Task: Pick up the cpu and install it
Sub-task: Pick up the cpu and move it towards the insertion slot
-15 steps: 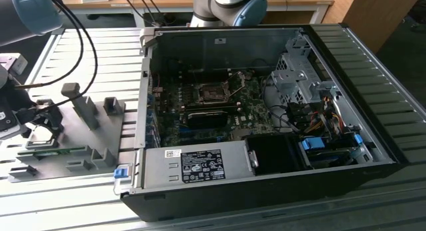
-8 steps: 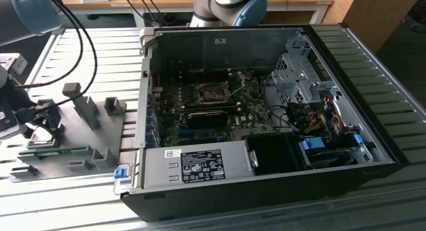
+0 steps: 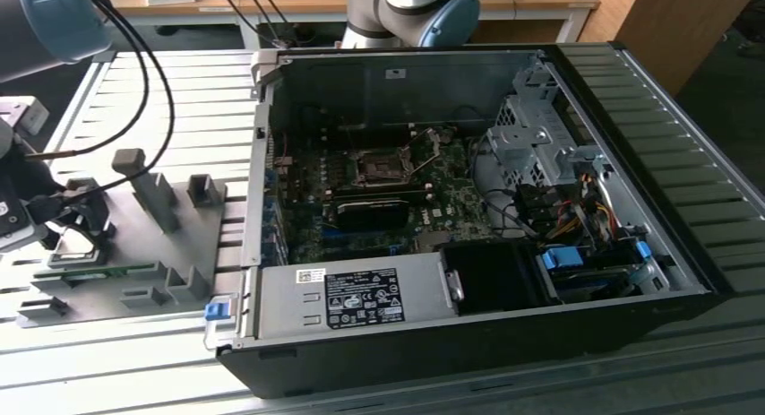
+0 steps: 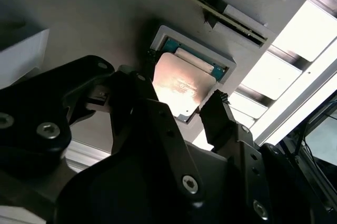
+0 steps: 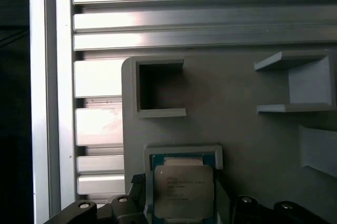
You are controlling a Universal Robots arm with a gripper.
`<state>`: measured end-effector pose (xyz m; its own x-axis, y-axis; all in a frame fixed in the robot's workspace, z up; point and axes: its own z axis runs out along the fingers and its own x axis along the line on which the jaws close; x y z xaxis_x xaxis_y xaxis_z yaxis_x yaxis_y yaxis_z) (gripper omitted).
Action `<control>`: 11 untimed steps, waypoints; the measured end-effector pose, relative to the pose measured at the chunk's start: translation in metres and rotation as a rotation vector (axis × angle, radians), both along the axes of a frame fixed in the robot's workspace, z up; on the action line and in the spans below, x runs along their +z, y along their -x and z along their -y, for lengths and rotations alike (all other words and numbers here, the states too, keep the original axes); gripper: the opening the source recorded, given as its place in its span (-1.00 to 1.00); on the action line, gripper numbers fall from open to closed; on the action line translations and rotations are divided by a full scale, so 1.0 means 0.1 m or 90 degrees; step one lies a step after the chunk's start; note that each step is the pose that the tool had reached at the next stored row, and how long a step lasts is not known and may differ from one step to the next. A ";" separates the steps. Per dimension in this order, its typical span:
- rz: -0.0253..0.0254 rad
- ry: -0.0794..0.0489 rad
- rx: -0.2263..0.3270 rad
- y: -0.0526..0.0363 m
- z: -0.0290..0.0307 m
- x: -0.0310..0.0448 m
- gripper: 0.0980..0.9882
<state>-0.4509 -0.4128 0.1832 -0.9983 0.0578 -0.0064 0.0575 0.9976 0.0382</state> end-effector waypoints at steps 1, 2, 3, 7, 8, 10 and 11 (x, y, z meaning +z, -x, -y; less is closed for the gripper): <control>0.0000 0.000 0.000 -0.003 0.000 -0.002 0.21; -0.0001 0.000 0.000 -0.005 0.000 -0.003 0.17; -0.0002 0.000 0.000 -0.006 0.000 -0.002 0.17; -0.0002 0.000 0.000 -0.011 0.000 0.000 0.00; -0.0001 0.000 0.000 -0.011 0.000 0.001 0.00; -0.0002 0.000 0.000 -0.011 0.000 0.011 0.00; -0.0002 0.000 0.000 -0.011 0.000 0.020 0.00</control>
<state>-0.4498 -0.4128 0.1852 -0.9983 0.0579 -0.0061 0.0576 0.9976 0.0380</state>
